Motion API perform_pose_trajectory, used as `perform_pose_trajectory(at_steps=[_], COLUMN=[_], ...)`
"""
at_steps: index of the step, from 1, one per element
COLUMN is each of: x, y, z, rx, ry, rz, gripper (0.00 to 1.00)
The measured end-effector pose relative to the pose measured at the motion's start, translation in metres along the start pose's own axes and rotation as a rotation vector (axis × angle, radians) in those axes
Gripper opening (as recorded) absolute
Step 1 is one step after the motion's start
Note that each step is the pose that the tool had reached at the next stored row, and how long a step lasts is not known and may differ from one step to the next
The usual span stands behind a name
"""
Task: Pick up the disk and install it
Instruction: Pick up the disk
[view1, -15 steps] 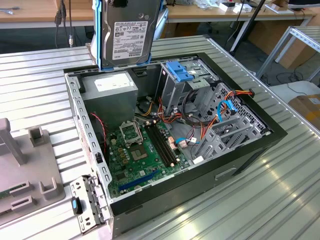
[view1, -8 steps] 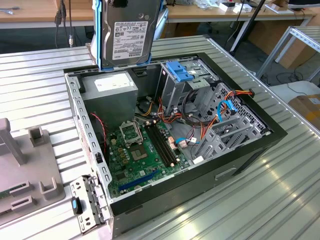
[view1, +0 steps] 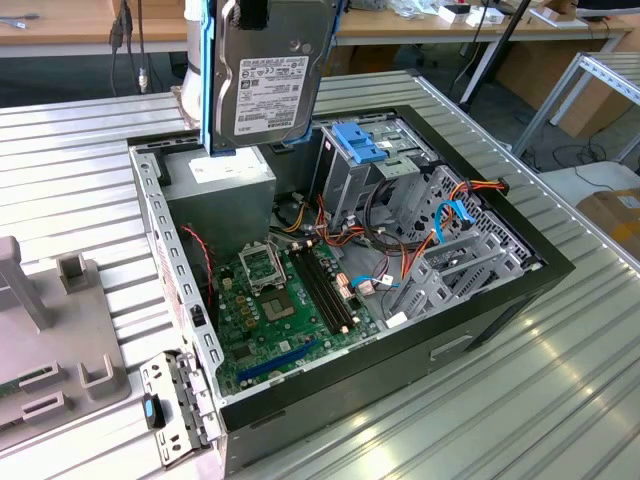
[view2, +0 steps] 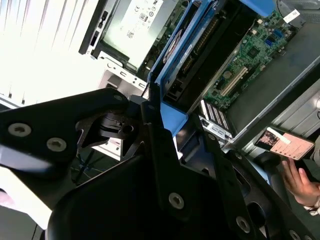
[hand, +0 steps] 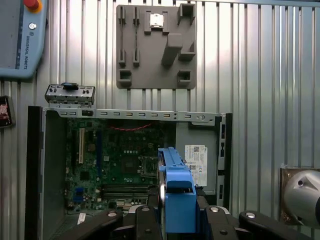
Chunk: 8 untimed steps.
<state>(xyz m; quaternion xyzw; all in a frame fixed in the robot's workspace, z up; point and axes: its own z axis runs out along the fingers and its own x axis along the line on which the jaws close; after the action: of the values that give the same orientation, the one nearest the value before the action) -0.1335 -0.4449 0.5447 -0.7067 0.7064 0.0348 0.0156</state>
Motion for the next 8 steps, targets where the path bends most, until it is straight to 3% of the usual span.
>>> perform_pose_trajectory(at_steps=[3, 8], x=[0.0113, 0.0228], y=[-0.0001, -0.0001], z=[-0.0007, -0.0013], rx=[0.0000, -0.0001], ry=[0.0001, 0.0001], rz=[0.000, 0.000], gripper=[0.36, 0.36])
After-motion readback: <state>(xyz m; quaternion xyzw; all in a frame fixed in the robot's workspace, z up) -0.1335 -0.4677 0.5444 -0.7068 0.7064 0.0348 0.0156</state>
